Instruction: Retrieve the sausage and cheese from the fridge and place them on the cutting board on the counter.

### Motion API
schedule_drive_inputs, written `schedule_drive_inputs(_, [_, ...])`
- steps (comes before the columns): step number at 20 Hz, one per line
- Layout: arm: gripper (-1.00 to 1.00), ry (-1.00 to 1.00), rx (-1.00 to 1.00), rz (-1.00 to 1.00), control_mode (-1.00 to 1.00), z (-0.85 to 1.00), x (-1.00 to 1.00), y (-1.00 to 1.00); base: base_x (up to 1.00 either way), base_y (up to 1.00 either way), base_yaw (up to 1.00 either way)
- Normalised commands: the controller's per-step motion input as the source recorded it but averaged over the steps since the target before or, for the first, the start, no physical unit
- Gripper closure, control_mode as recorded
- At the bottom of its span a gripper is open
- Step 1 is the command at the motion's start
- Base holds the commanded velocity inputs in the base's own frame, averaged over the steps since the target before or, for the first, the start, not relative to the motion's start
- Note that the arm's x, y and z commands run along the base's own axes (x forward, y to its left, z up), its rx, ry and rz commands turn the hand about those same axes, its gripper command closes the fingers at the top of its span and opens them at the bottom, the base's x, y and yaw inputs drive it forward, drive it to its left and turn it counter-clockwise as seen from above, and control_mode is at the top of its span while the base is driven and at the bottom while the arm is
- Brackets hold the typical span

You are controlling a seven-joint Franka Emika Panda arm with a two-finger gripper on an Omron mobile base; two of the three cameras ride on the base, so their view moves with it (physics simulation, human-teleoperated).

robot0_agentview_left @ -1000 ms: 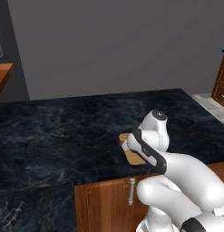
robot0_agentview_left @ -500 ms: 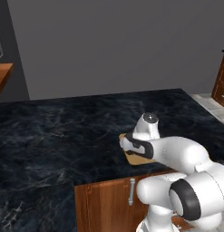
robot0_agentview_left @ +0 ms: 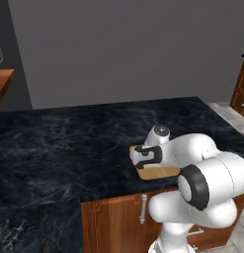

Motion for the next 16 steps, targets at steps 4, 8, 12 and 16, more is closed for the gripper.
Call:
schedule_drive_inputs(4, [1.0, 0.08, 0.0, 0.0, -1.0, -0.39, 0.04, -0.02, 0.0, 0.0, 0.0])
schedule_drive_inputs(8, [1.0, 0.1, 0.0, -0.01, -1.0, -0.36, -0.01, -0.16, 0.0, 0.0, 0.0])
schedule_drive_inputs(12, [1.0, 0.12, 0.0, -0.03, -1.0, -0.32, -0.01, -0.12, 0.0, 0.0, 0.0])
schedule_drive_inputs(16, [-1.0, 0.12, 0.0, -0.03, -1.0, -0.26, -0.13, 0.0, 0.0, 0.0, 0.0])
